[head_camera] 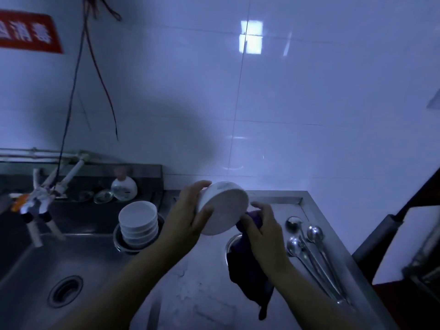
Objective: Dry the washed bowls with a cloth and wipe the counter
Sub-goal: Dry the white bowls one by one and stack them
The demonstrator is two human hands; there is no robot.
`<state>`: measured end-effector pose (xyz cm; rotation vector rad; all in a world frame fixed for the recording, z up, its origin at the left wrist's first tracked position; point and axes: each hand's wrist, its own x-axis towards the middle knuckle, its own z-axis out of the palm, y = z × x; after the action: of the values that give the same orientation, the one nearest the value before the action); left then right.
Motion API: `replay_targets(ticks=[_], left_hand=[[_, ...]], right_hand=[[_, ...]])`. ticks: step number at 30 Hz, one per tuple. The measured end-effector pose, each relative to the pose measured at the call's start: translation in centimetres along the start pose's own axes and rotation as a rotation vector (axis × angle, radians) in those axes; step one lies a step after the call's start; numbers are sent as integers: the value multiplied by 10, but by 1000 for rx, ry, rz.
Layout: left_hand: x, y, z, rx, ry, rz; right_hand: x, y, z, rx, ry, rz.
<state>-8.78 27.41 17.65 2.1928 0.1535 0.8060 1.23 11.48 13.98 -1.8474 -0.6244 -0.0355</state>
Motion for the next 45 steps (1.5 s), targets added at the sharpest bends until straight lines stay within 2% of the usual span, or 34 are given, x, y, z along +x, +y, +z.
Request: replay_targets(ticks=[2, 4, 6, 10, 13, 18, 23, 26, 28, 29, 31, 33, 36, 39, 42, 45], left_hand=[[-3, 6, -2, 23, 15, -9], [-6, 12, 0, 22, 44, -19], [-7, 22, 7, -23, 82, -37], [-1, 47, 23, -193, 196, -102], [3, 62, 31, -292, 241, -147], [4, 81, 50, -408, 259, -235], [2, 99, 55, -365, 121, -241], [14, 108, 45, -214, -128, -282], [22, 114, 39, -217, -326, -392], [25, 117, 37, -252, -373, -446], [28, 120, 38, -365, -298, -496], [24, 122, 48, -469, -77, -457], [8, 127, 82, -389, 248, -342], [-3, 130, 103, -492, 426, -219], [-1, 126, 94, -446, 366, -124], [2, 124, 81, -380, 263, -60]], right_hand=[[-2, -13, -8, 7, 183, -89], [-3, -29, -12, -18, 295, -296], [-4, -40, -10, -94, 274, -495], [-16, -43, -3, -464, 78, -747], [-31, -40, -10, -435, 8, -778], [-41, -27, -26, -458, 57, -871], [-1, 2, -73, -595, -35, -1310], [32, 10, -105, -682, -120, -1596], [47, 12, -118, -736, -186, -1713], [50, 12, -121, -744, -202, -1726], [48, 10, -122, -725, -179, -1648], [40, 2, -121, -713, -84, -1505], [22, -14, -105, -668, 146, -1297], [0, -27, -83, -532, 231, -1114], [-5, -23, -84, -453, 192, -1149], [8, -11, -99, -463, 93, -1341]])
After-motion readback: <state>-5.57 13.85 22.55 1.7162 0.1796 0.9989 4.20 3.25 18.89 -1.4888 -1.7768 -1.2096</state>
